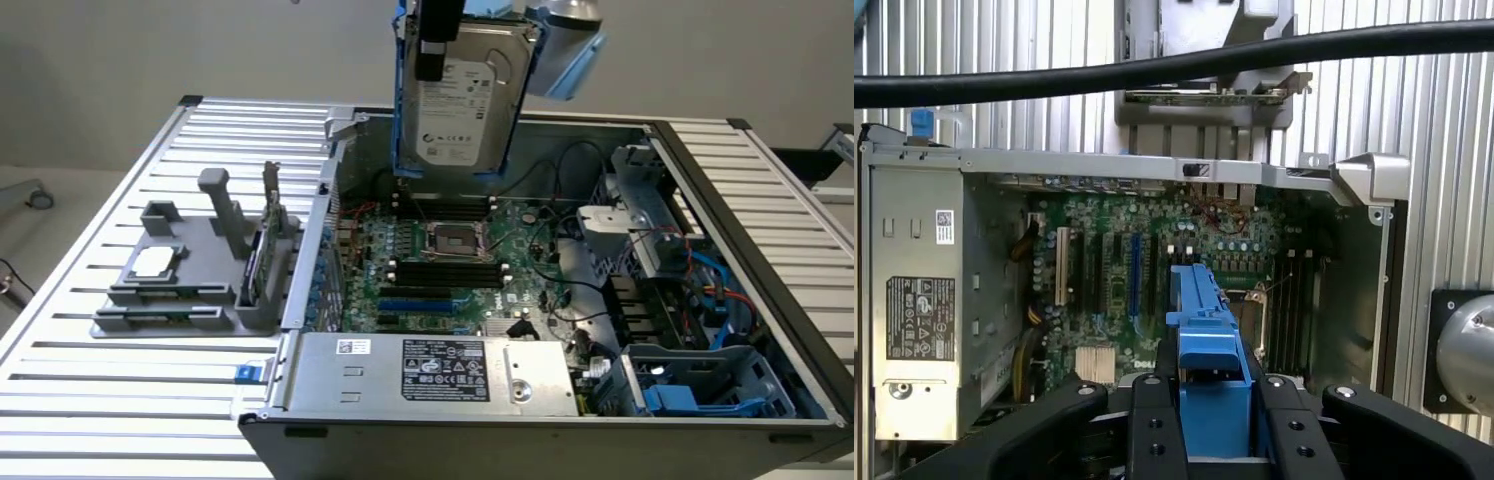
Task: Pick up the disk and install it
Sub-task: 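Pick up the disk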
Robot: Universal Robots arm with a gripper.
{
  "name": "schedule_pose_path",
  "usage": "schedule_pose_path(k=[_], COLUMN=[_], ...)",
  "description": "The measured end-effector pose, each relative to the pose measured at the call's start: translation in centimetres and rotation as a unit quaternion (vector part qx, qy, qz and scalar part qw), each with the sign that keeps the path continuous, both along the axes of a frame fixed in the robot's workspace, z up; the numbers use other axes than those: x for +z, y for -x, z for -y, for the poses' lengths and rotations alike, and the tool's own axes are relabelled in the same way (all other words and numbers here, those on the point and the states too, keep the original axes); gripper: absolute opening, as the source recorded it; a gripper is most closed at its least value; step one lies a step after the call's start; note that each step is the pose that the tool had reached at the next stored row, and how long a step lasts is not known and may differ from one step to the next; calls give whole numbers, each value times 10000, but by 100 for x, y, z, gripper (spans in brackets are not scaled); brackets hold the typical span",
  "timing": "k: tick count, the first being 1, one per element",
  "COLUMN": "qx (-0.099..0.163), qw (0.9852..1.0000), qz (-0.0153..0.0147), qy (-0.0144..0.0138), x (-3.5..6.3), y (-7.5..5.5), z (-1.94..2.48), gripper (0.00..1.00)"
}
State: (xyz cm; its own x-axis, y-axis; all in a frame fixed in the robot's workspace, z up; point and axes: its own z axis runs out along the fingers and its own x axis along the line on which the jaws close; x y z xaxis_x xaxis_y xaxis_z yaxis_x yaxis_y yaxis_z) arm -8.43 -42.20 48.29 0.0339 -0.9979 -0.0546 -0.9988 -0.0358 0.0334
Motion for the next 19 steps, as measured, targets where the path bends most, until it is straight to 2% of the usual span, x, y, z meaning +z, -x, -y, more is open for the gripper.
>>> schedule_pose_path(k=[19], qx=[0], qw=[10000], qz=[0], qy=[0], x=[-5], y=[-836], z=[377], gripper=[33])
